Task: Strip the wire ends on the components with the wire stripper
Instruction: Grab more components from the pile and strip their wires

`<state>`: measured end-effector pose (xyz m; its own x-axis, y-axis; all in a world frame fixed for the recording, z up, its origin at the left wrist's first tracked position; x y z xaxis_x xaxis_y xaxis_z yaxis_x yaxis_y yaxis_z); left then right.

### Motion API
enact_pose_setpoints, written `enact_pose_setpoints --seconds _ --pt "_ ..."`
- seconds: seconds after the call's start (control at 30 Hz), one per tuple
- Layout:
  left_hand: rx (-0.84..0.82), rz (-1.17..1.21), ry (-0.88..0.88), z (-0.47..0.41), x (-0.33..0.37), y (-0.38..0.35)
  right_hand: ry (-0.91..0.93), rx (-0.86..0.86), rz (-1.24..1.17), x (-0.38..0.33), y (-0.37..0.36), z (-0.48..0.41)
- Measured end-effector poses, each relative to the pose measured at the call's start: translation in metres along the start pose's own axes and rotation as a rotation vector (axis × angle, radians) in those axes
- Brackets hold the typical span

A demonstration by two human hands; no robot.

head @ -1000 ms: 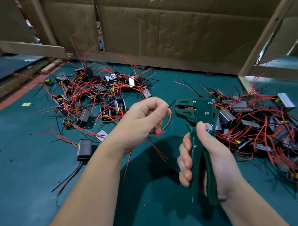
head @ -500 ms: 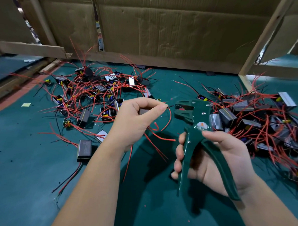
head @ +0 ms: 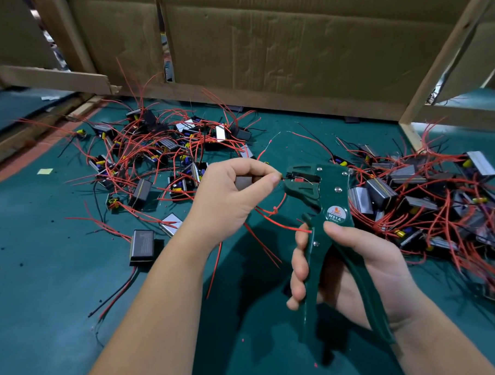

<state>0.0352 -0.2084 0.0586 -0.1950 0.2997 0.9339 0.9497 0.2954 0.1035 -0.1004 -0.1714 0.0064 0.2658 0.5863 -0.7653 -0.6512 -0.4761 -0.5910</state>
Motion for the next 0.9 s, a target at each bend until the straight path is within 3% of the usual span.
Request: enact_pose_setpoints --seconds 0.67,0.8,0.9 --pt "-0.01 -0.042 0.024 0.001 -0.001 -0.003 0.044 0.124 0.071 0.0 0.006 -0.001" --pt "0.046 -0.056 0.071 -0.002 -0.01 -0.003 0.111 0.292 0.065 0.002 0.014 -0.005" --pt "-0.013 -0.168 0.064 0.002 -0.015 -0.012 0.116 0.364 -0.012 0.003 0.016 -0.008"
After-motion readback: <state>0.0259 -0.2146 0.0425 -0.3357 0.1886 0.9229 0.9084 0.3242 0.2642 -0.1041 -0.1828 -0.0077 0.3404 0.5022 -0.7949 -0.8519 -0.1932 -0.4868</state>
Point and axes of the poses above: each hand's wrist, its own z-axis away from the middle knuckle, its own y-axis out of the back of the hand, x = y × z, the point moved 8 cm from there along -z, towards the middle knuckle, and after that the axes turned 6 degrees about x, right-handed, at the moved point
